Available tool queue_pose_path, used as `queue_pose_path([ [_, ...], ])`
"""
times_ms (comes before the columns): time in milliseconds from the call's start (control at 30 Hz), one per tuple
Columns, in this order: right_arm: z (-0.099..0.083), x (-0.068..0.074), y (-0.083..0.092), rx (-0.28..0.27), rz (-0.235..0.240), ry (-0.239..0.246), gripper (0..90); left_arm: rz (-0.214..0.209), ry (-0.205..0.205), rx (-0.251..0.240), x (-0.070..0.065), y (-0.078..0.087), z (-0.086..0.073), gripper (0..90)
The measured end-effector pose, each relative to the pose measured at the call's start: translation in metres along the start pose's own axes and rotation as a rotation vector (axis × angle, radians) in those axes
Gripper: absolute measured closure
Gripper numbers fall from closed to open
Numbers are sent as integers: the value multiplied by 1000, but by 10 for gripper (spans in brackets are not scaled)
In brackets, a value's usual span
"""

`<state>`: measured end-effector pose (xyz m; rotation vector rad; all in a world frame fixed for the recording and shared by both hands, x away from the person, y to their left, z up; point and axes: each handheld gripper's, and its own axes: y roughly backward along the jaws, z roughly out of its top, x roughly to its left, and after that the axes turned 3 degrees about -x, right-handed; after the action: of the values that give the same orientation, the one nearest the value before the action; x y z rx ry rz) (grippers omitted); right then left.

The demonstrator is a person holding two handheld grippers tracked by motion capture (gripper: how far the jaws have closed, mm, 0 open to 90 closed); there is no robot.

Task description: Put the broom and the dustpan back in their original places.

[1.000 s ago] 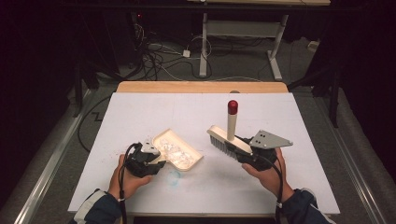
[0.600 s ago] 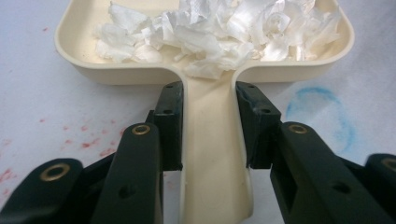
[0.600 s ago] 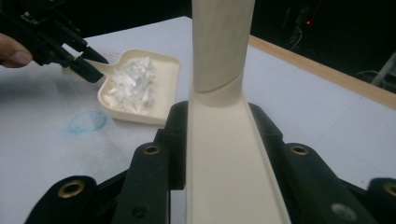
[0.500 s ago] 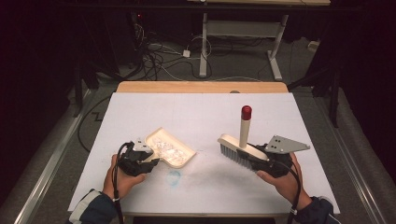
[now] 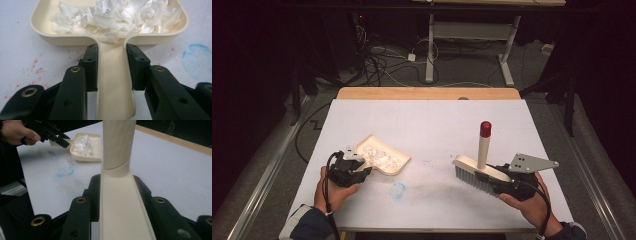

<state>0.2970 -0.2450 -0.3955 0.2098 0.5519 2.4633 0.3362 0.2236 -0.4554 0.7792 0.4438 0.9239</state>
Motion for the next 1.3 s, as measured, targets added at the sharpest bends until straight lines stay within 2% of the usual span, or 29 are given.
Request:
queue_pose_path([
  [133, -4, -1, 7, 18, 3, -25, 673, 6, 22, -4, 4, 0, -1, 637],
  [333, -10, -2, 17, 39, 46, -57, 673, 44, 38, -5, 10, 0, -1, 636],
  [433, -13, -5, 20, 83, 48, -35, 673, 69, 45, -12, 14, 3, -2, 636],
  [500, -14, -12, 23, 100, 37, -46, 673, 75, 71, -21, 20, 5, -4, 636],
  [600, -15, -20, 24, 118, 41, -87, 673, 83, 116, -30, 29, 3, -6, 636],
  [700, -13, -20, 27, 123, 32, -65, 673, 115, 139, -28, 34, 0, -7, 636],
  [800, -12, -21, 29, 121, 73, -94, 673, 136, 189, -39, 40, -3, -7, 636],
  [867, -12, -22, 28, 132, 96, -115, 673, 150, 227, -51, 43, -6, -6, 636],
  [967, -13, -22, 24, 160, 114, -127, 673, 169, 248, -60, 45, -12, -3, 636],
  [1067, -15, -24, 16, 187, 137, -149, 673, 182, 262, -46, 45, -17, 0, 635],
  [1167, -15, -29, 7, 215, 137, -160, 673, 196, 299, -36, 42, -24, 4, 634],
  [1300, -15, -41, 1, 235, 140, -176, 672, 197, 305, -10, 38, -34, 10, 628],
])
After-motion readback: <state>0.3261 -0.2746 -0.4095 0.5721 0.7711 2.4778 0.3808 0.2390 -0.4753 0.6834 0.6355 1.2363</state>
